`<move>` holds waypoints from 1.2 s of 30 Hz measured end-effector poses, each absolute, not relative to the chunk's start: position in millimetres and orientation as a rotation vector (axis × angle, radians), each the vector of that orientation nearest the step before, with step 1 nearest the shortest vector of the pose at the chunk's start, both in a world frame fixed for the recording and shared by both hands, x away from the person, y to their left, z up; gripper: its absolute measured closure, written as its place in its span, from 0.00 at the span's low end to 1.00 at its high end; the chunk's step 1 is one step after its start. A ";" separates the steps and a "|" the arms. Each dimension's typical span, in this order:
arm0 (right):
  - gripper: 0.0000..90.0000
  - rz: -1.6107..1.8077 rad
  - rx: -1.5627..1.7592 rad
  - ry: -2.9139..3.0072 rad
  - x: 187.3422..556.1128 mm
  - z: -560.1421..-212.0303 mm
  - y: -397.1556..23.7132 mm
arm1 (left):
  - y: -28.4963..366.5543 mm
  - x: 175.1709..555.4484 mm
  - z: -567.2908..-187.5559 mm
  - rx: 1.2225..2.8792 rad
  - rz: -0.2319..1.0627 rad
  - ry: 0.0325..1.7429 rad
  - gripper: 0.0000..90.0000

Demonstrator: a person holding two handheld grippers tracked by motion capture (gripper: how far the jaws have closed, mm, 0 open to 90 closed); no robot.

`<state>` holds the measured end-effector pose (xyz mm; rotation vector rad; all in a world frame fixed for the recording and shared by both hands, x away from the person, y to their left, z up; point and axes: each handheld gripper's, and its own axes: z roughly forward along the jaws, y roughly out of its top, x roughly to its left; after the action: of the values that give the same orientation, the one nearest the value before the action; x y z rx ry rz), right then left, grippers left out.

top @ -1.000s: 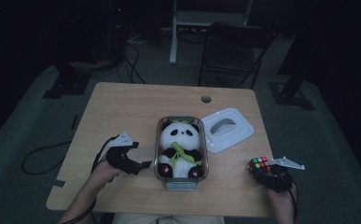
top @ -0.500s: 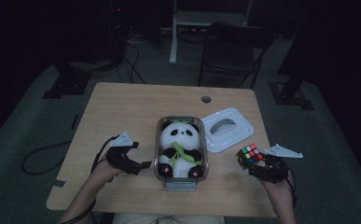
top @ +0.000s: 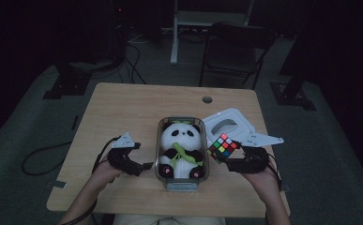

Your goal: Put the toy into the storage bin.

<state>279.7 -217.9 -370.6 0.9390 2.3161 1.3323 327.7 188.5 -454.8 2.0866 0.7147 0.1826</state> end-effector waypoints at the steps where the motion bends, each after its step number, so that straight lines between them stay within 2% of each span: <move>1: 0.37 1.335 0.918 2.331 280.6 -369.8 -212.6 | 188.7 327.5 -454.4 2.084 0.182 0.715 0.02; 17: 0.37 1.310 0.674 2.595 293.2 -384.0 -146.5 | 188.8 325.7 -453.0 2.091 0.167 0.703 0.02; 25: 0.37 1.278 0.618 2.662 295.0 -386.8 -137.9 | 191.1 326.2 -448.8 2.038 0.140 0.729 0.02; 36: 0.37 1.206 0.490 2.767 298.6 -398.4 -123.7 | 187.8 321.6 -445.4 2.043 0.170 0.639 0.02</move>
<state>298.6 -123.7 -398.4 0.4896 2.7670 1.2062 321.6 187.8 -445.4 2.0435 0.6385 0.1700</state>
